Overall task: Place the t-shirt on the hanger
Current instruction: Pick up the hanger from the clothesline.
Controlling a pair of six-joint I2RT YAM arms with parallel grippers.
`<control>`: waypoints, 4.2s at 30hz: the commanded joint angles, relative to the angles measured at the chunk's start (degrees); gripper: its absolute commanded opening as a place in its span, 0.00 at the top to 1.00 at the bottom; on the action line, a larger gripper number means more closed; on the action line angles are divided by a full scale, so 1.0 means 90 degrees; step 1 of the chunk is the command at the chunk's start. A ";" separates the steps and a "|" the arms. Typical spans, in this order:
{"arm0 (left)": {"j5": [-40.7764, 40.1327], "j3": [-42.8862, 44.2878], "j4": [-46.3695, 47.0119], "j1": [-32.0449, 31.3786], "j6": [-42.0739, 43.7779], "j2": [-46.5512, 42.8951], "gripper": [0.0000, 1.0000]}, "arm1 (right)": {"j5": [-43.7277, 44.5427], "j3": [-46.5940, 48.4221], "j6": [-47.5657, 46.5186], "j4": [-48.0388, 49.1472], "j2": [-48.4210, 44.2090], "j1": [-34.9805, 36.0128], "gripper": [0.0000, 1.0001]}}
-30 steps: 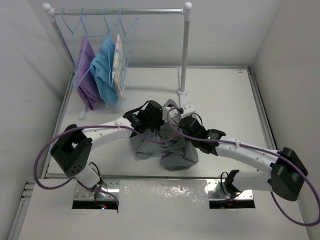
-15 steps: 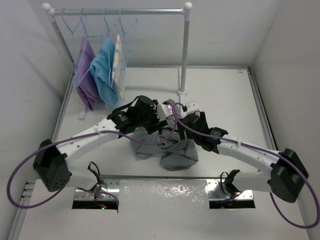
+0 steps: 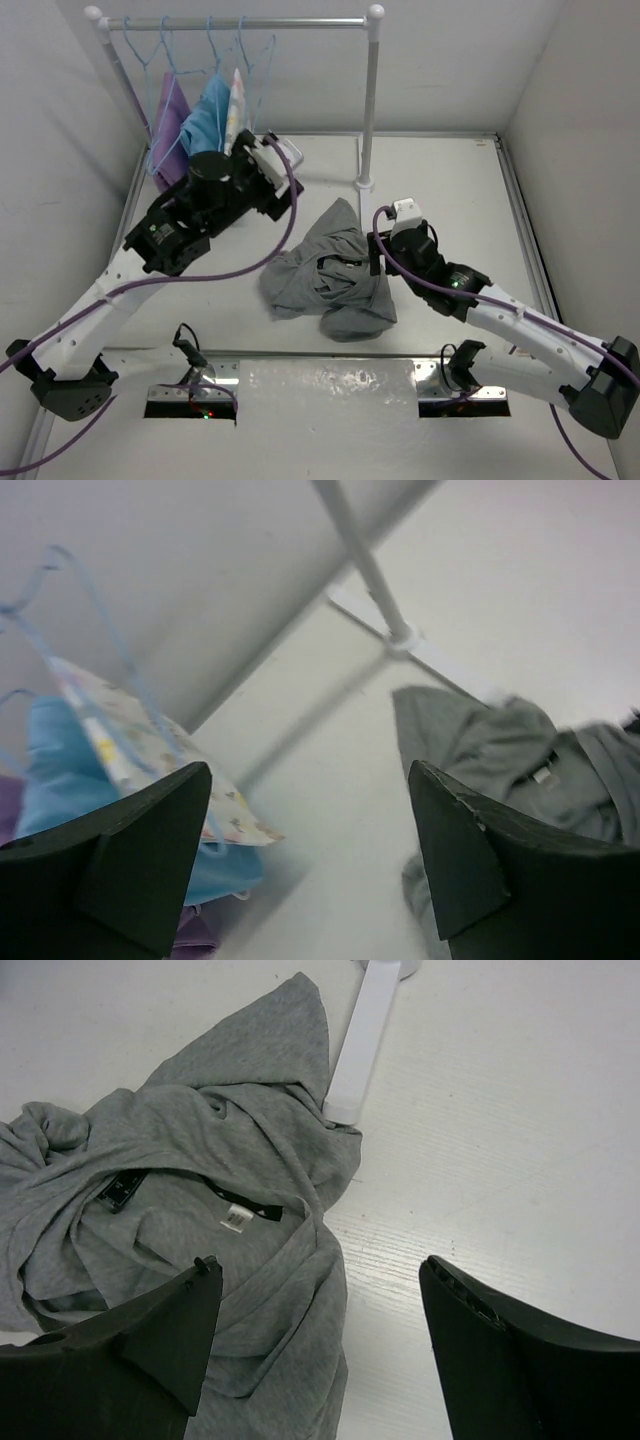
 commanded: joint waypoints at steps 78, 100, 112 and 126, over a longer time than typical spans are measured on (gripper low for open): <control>0.2116 0.0378 -0.1345 0.2564 0.1625 -0.0029 1.00 | -0.0794 0.0018 -0.1492 -0.0869 -0.1475 -0.0033 0.04; 0.6678 -0.0726 -0.2666 0.2496 0.3523 0.0234 1.00 | -0.4349 0.1601 -0.1894 0.1395 -0.0177 -0.0033 0.19; 0.7285 -0.1019 -0.2637 0.2496 0.3825 0.0136 1.00 | -0.4769 0.1191 -0.1103 0.2500 0.0048 -0.0033 0.39; 0.7343 -0.0980 -0.2324 0.2496 0.3523 0.0126 1.00 | -0.4788 0.0869 -0.1122 0.2519 -0.0068 -0.0033 0.62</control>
